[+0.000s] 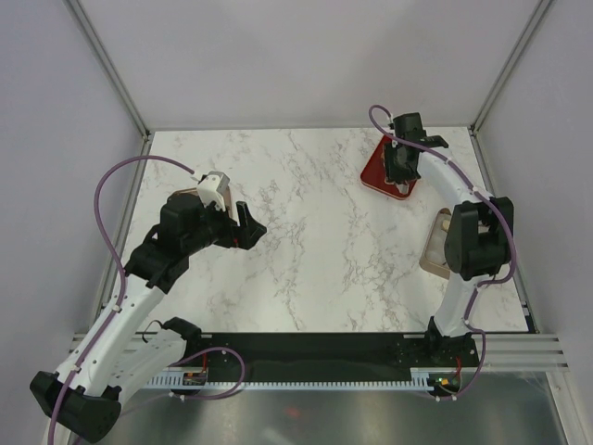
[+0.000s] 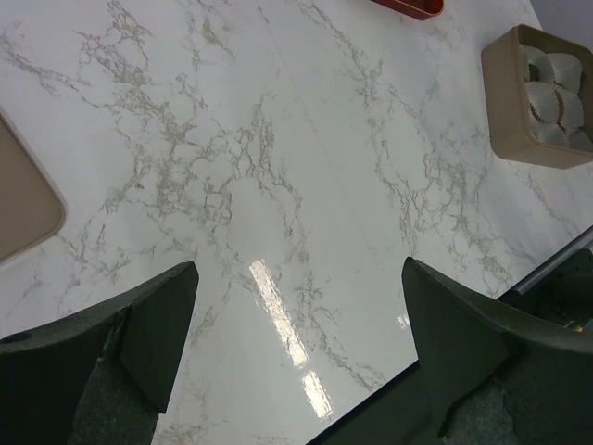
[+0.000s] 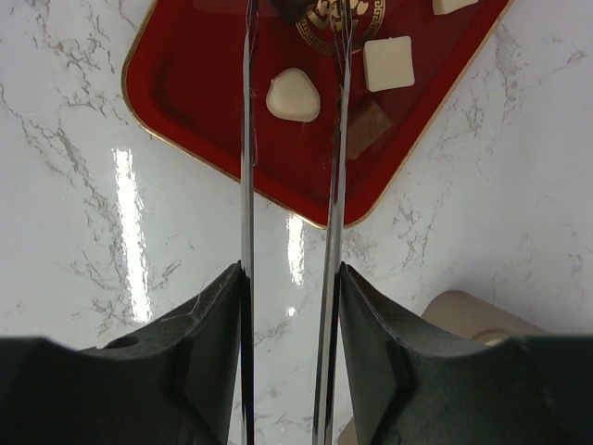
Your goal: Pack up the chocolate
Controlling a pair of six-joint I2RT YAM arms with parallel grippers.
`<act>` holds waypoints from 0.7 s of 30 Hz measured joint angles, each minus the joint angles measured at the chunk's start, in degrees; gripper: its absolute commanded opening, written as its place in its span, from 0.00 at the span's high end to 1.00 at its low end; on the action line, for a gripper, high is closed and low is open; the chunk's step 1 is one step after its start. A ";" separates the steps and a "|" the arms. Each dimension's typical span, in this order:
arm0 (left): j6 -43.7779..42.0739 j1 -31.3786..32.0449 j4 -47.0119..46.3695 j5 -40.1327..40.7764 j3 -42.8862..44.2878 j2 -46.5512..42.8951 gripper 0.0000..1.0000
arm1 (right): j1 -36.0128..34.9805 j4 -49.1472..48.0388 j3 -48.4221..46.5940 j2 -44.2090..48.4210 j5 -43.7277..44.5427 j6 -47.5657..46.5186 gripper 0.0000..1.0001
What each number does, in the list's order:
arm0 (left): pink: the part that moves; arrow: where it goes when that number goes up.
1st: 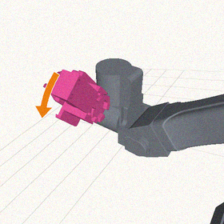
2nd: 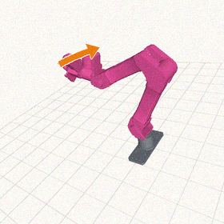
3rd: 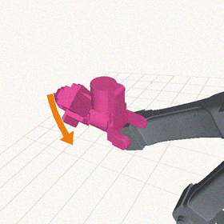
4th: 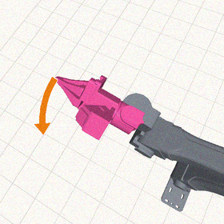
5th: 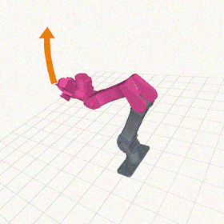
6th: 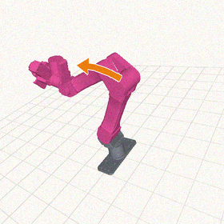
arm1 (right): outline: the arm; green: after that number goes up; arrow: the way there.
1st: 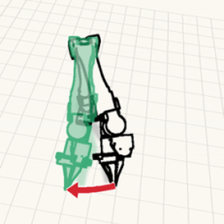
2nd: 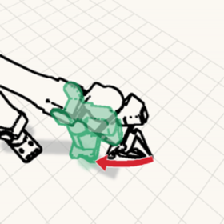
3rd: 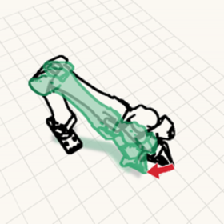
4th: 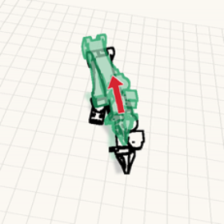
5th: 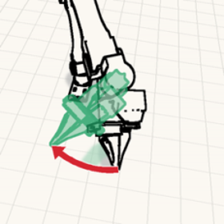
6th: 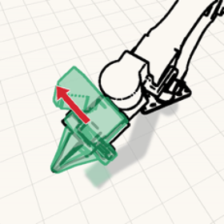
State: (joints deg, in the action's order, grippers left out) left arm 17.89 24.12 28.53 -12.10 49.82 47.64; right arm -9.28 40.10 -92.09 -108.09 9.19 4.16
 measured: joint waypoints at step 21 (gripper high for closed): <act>0.00 0.00 0.00 0.04 0.00 0.00 0.01 | -0.26 -1.62 -0.31 -2.71 -0.04 -0.13 0.58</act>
State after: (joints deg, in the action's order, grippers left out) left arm 17.89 24.12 28.53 -12.05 49.82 47.64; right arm -9.54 38.48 -92.40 -110.80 9.15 4.03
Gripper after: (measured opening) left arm 0.990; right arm 0.454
